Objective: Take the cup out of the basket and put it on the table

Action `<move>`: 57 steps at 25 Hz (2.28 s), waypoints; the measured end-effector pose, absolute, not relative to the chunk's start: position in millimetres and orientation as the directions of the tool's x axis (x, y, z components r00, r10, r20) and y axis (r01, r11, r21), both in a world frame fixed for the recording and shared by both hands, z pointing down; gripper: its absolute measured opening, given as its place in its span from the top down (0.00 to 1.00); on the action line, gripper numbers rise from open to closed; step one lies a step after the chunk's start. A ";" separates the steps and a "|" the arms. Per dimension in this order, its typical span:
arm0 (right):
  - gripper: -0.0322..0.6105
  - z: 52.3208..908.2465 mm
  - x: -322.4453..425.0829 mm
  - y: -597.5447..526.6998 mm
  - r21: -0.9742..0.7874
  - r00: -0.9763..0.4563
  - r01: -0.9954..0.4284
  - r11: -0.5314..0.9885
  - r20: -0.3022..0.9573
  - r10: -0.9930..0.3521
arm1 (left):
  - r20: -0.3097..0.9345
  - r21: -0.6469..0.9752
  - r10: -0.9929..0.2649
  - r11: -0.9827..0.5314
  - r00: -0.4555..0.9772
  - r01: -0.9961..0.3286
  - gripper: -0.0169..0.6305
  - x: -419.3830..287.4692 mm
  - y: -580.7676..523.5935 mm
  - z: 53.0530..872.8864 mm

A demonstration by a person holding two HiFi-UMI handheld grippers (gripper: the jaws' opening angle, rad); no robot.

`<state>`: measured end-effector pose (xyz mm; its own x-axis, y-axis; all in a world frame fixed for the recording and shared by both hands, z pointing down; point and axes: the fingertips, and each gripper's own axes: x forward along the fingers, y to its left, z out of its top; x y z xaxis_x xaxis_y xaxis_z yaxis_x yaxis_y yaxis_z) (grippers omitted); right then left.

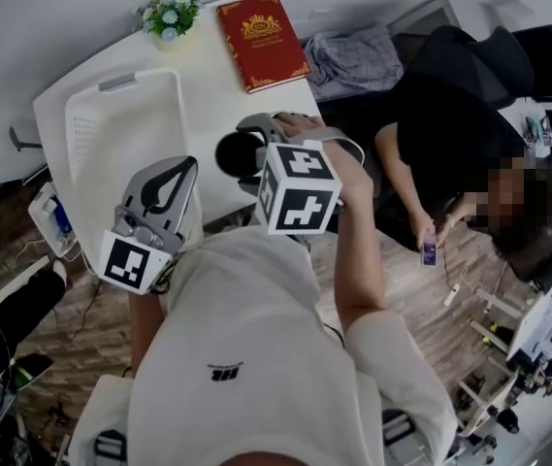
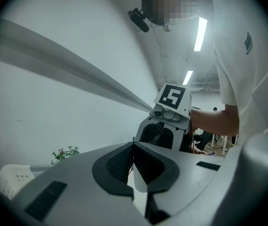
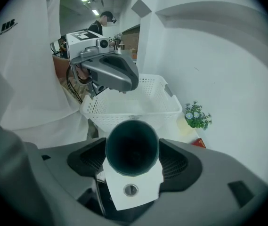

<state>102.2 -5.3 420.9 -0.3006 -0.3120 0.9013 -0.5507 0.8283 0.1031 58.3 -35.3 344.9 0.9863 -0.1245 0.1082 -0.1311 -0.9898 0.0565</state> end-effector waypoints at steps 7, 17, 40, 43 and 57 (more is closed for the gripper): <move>0.40 446.3 115.1 -1.7 0.061 -0.328 -0.564 0.824 0.899 -0.291 | 0.148 0.044 -0.127 -0.990 0.981 -0.135 0.96 66.9 -30.7 347.4; 0.40 498.4 128.5 -4.9 -0.016 -0.389 -0.564 0.826 0.887 -0.248 | 0.216 0.036 -0.142 -0.988 0.966 -0.153 0.96 75.1 -29.2 360.2; 0.40 532.9 144.4 -5.6 -0.045 -0.492 -0.607 0.794 0.805 -0.331 | 0.299 0.026 -0.093 -0.994 0.950 -0.105 0.96 95.9 -20.4 373.3; 0.40 536.5 146.6 -5.4 -0.048 -0.503 -0.611 0.790 0.794 -0.341 | 0.302 0.029 -0.088 -0.994 0.949 -0.101 0.96 99.6 -19.2 374.7; 0.40 555.4 157.6 6.1 -0.073 -0.525 -0.637 0.768 0.770 -0.362 | 0.333 0.024 -0.066 -0.997 0.941 -0.078 0.96 110.0 -13.9 381.7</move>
